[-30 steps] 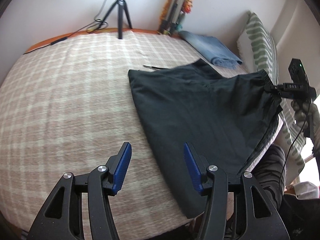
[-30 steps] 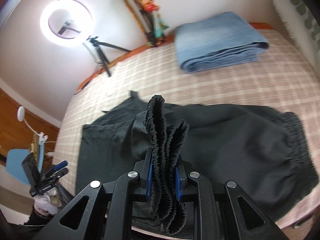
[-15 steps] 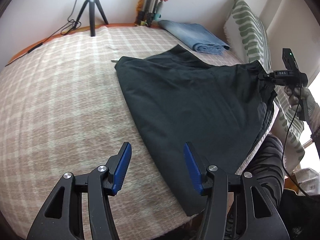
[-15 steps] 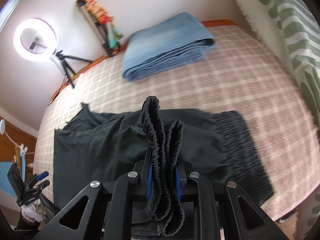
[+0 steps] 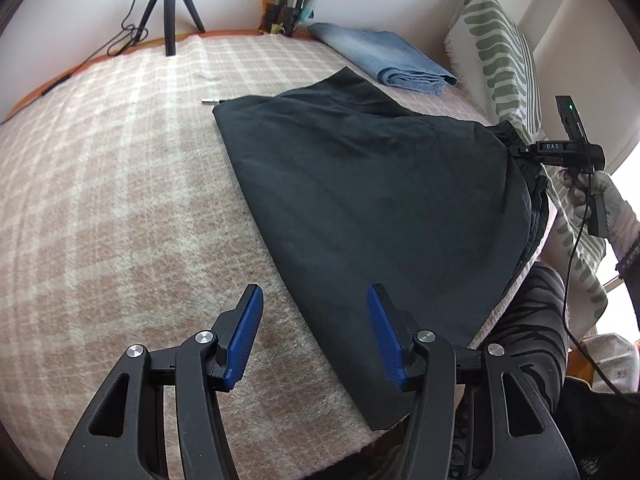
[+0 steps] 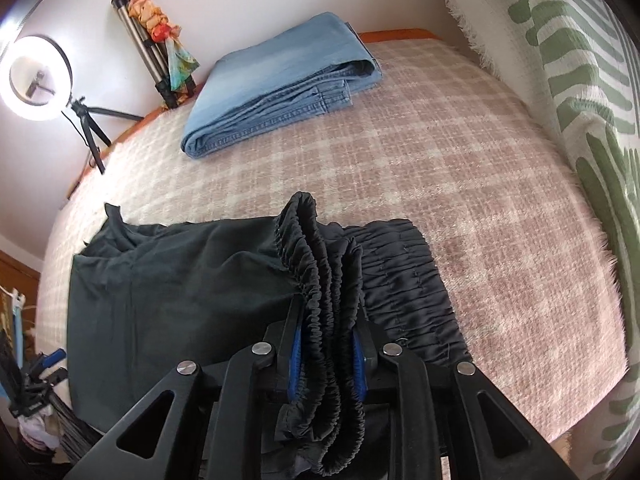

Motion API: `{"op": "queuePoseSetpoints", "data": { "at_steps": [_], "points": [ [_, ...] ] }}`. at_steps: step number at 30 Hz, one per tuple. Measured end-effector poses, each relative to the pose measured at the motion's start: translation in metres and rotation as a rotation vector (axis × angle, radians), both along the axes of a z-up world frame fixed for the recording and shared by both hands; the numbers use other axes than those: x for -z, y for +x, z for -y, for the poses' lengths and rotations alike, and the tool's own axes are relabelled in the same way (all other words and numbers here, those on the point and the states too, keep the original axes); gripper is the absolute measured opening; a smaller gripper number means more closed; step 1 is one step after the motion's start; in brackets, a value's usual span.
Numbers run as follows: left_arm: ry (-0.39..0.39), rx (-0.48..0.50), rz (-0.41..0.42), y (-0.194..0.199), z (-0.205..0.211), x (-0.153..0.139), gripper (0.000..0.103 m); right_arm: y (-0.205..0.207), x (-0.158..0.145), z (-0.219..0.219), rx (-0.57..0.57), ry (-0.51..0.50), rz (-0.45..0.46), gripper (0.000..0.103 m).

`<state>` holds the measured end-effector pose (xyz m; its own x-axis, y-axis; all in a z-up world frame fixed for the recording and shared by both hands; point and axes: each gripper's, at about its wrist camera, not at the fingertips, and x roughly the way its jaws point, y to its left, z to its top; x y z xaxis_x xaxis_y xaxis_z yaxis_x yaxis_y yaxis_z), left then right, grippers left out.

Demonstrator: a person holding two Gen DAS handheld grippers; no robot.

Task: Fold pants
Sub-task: 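Hold the elastic cuffs up with the right tool and lay them down, then grasp the dark trouser edge with the right tool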

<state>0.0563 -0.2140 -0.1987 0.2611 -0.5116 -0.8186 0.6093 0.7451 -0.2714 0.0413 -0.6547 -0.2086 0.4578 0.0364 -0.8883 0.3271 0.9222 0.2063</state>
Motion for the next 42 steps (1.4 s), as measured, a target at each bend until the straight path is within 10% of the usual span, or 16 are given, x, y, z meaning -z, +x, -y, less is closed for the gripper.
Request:
{"op": "queuePoseSetpoints", "data": {
  "at_steps": [7,13,28,33,42],
  "points": [
    [-0.022,0.0,-0.035,0.0,0.001,0.005,0.053,-0.01,-0.04,-0.02,0.017,-0.166,0.098,0.048],
    [-0.031,0.005,-0.042,-0.001,0.005,0.008,0.053,0.027,-0.059,-0.053,-0.122,-0.113,0.193,0.054],
    [-0.039,-0.024,-0.049,-0.005,0.006,0.008,0.053,0.155,0.022,-0.149,-0.497,0.025,0.055,0.054],
    [-0.053,-0.03,-0.045,-0.004,0.005,0.008,0.05,0.146,0.017,-0.163,-0.543,0.064,0.09,0.003],
    [-0.071,-0.079,-0.046,-0.006,0.001,0.01,0.032,0.146,0.01,-0.16,-0.445,-0.122,0.106,0.0]
  ]
}}
